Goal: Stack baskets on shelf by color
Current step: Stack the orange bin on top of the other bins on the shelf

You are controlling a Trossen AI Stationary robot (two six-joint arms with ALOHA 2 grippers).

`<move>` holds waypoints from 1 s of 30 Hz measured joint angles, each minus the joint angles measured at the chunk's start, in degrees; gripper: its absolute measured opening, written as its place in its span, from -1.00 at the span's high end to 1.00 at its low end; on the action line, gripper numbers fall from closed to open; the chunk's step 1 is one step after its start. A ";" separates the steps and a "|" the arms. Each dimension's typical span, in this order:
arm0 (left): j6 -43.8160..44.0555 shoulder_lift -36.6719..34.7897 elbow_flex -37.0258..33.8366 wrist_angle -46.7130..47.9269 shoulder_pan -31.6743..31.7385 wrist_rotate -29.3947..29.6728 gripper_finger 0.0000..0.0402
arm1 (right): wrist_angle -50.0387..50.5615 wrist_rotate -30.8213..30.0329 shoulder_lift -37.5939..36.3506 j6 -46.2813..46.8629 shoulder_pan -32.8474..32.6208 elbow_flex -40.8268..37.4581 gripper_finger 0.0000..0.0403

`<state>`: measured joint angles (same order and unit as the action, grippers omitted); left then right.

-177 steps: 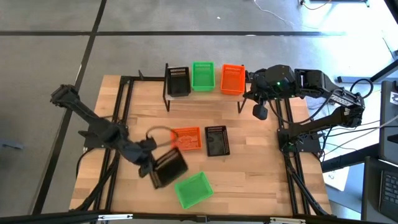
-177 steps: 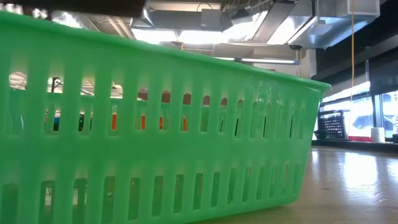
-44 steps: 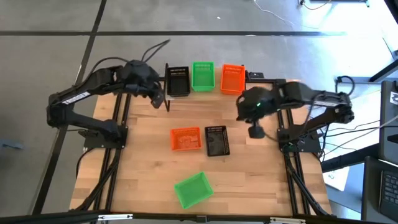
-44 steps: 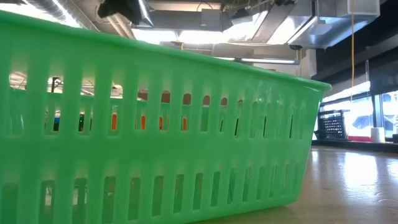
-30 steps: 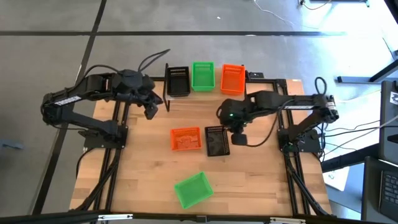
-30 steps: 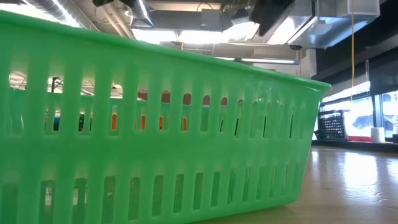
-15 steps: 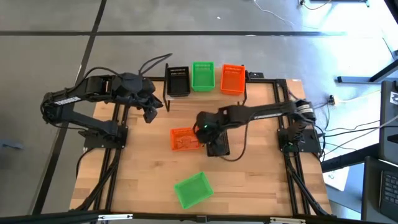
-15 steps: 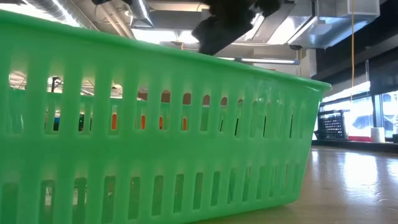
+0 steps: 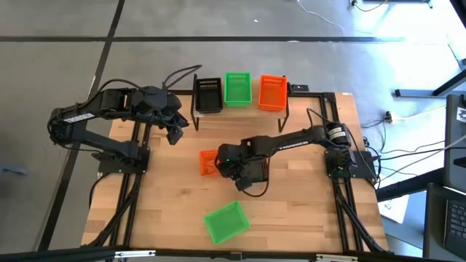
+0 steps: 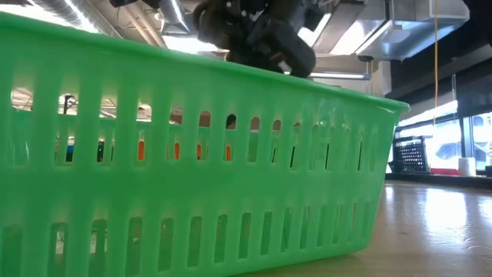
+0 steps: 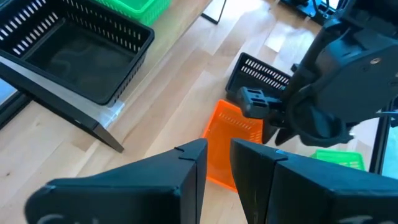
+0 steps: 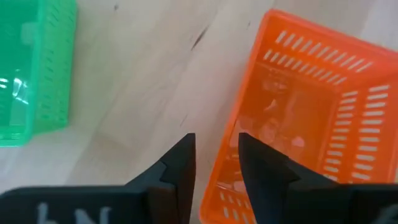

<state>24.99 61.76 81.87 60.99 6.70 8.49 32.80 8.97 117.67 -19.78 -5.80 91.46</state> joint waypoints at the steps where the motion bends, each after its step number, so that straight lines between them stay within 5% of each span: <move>1: 0.00 0.00 0.00 -0.02 0.00 0.00 0.70 | -0.09 -0.01 0.28 0.16 0.02 0.00 0.41; 17: -0.04 0.00 0.00 -0.11 0.00 -0.02 0.70 | -3.97 -1.99 6.18 1.30 0.00 0.00 0.41; 24: -0.09 0.00 0.00 0.00 0.00 -0.02 0.70 | -2.76 -4.43 6.42 2.79 0.00 1.11 0.93; 30: -0.11 0.00 0.00 0.04 0.00 -0.02 0.70 | 5.90 -4.94 6.29 0.04 -0.70 8.40 0.98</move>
<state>24.88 61.76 81.87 61.04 6.70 8.47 38.70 4.03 123.96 -19.75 -6.50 99.86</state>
